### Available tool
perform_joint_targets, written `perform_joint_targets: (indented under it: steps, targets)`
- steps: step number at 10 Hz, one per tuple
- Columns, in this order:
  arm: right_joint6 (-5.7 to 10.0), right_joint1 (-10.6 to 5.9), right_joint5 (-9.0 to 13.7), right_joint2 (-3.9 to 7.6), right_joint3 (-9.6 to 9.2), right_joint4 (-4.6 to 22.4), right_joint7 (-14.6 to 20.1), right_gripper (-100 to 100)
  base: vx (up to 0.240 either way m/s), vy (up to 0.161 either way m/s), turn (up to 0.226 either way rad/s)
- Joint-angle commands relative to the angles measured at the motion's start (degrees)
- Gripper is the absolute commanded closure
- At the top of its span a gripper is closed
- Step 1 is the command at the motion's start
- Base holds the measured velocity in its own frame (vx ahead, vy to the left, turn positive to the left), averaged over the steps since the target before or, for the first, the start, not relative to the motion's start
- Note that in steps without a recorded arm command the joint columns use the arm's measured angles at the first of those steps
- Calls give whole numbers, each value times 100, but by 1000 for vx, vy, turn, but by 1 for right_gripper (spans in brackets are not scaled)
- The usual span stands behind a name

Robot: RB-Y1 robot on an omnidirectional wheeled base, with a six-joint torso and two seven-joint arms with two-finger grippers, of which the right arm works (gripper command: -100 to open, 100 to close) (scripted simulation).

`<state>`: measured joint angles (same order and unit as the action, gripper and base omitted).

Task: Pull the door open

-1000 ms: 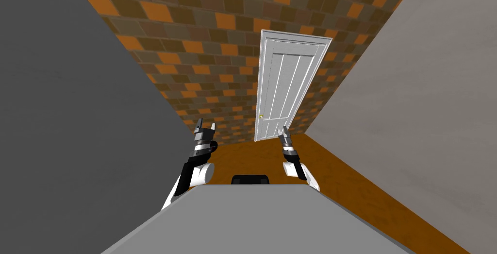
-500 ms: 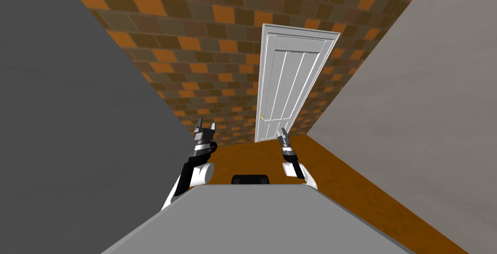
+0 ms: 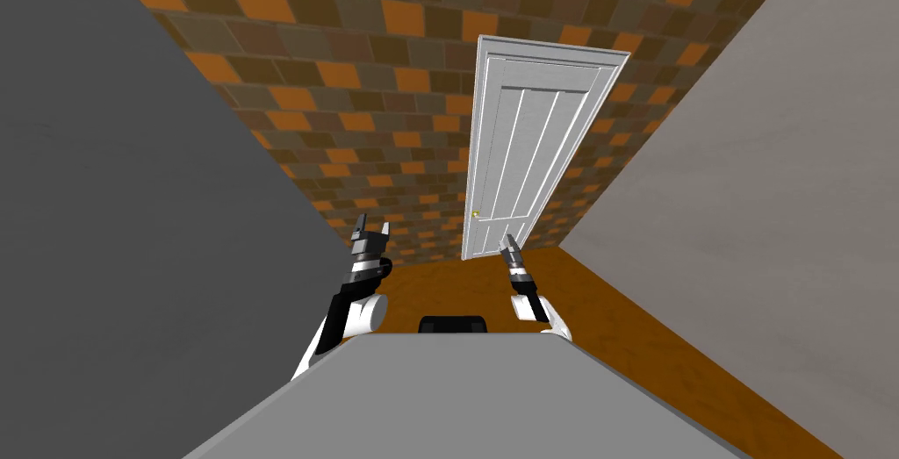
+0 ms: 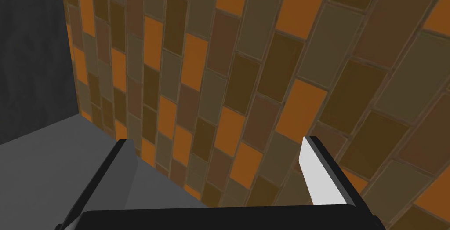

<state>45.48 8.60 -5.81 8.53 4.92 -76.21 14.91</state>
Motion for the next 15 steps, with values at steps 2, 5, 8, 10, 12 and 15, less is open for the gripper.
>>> perform_joint_targets:
  steps: [2,5,8,10,12,15]
  targets:
    - [75,-173,-56,45,29,494,115,-100,103,-24,30]
    - [154,-345,-119,92,57,1000,240,-100,103,-16,30]
    - [203,-453,-160,119,74,1317,318,-100,67,-21,21]
    - [253,-560,-200,146,91,1621,397,-100,82,-16,27]
    - [278,-614,-220,160,100,1793,436,-100,57,-14,14]
    - [346,-762,-275,196,124,2230,544,-100,84,-21,28]
